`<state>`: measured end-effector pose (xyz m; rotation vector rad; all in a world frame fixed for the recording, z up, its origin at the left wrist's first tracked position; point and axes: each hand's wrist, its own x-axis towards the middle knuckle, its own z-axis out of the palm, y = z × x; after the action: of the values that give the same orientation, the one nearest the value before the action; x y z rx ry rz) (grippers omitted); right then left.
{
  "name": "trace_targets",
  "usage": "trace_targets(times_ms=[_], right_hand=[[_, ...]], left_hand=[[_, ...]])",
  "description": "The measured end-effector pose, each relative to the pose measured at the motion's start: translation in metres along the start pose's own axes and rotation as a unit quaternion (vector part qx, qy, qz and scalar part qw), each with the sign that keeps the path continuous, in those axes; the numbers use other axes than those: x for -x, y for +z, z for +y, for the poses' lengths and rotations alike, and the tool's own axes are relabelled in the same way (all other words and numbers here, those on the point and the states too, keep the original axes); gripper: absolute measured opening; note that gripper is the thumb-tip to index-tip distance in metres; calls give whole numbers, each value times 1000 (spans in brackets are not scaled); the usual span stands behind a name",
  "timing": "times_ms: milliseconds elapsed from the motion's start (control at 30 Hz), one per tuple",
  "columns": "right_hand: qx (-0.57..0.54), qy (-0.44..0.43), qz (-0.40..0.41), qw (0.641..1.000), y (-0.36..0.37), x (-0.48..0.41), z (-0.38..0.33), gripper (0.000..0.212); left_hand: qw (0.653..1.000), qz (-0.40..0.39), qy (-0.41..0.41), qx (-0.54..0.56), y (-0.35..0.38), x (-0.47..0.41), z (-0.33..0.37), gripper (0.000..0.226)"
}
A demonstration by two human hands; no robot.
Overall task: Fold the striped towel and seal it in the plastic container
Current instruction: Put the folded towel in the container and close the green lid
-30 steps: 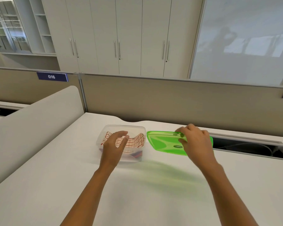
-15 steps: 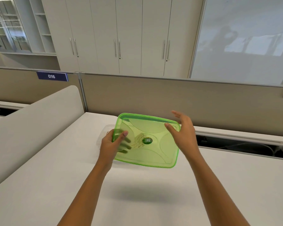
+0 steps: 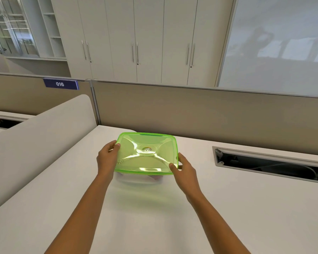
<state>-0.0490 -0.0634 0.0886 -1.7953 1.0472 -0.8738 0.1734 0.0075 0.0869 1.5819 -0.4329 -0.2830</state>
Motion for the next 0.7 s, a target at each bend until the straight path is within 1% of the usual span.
trace_targets(times_ms=[233,400,533,633,700], right_hand=[[89,9,-53,995,24,-22,5,37],[102,17,-73,992,36,-31,15,38],[93,21,-47,994,39,-39,21,42],[56,49,-4,997,39,-50,21,47],[34,77,13,996,39,-62,19,47]], left_hand=[[997,-9,-8,-82,3,-33,-9,35],[990,-34,-12,-137,4,-47,-24,36],[986,-46,-17,-162,5,-53,-35,38],[984,-42,-23,-170,5,-61,-38,39],[985,-39,-36,-165,6,-68,-38,33]])
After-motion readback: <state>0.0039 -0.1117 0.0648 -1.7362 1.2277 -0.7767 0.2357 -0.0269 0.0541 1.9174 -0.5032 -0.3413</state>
